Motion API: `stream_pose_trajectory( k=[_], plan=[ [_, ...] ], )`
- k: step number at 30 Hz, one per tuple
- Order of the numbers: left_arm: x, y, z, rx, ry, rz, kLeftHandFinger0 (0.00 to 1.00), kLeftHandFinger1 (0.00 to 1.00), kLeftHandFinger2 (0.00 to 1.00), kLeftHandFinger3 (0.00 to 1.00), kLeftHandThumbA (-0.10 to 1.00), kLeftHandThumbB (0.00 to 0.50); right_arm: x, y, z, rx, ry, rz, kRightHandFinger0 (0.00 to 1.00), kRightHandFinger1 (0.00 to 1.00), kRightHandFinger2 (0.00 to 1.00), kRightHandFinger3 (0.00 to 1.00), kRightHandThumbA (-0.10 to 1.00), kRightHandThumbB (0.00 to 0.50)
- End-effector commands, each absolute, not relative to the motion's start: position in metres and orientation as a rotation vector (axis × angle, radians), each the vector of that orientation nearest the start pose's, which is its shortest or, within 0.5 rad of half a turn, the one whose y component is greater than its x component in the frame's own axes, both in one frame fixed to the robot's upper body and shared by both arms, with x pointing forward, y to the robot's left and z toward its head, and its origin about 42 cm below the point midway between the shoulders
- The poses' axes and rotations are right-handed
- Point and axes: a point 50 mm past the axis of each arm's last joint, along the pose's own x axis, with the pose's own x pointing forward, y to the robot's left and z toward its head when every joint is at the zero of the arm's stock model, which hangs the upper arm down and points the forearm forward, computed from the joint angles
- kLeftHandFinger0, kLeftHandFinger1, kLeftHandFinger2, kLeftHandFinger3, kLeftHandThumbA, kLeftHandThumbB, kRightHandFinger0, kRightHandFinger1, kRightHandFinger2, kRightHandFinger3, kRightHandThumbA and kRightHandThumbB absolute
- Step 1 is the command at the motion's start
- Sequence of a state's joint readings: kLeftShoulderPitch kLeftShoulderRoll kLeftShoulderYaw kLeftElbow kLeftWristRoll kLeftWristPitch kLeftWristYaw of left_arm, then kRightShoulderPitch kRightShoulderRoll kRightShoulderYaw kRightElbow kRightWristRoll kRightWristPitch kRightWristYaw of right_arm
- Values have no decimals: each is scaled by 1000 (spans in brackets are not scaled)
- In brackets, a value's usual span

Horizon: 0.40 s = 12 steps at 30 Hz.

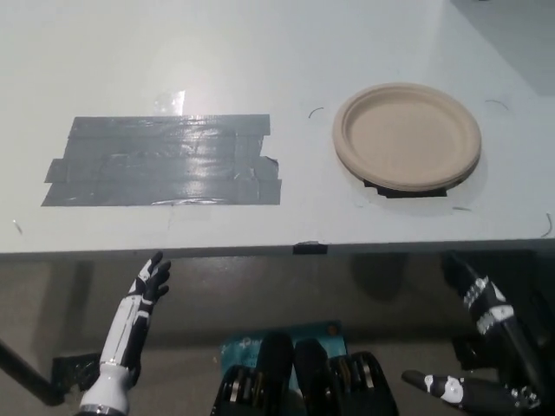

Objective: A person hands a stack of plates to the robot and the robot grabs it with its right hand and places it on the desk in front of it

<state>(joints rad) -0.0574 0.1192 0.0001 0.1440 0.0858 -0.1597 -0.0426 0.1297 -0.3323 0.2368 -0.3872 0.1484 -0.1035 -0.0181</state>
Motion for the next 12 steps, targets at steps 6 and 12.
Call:
stream_pose_trajectory(
  k=[6,12],
  plan=[
    [289,245,92,196,-140,-111,1000,1000,1000,1000,1000,211,240,-237,125,112,-214,181,1000,1000,1000,1000,1000,422],
    [286,245,89,193,-137,-113,1000,1000,1000,1000,1000,222,240,-242,124,93,-210,178,1000,1000,1000,1000,1000,377]
  ],
)
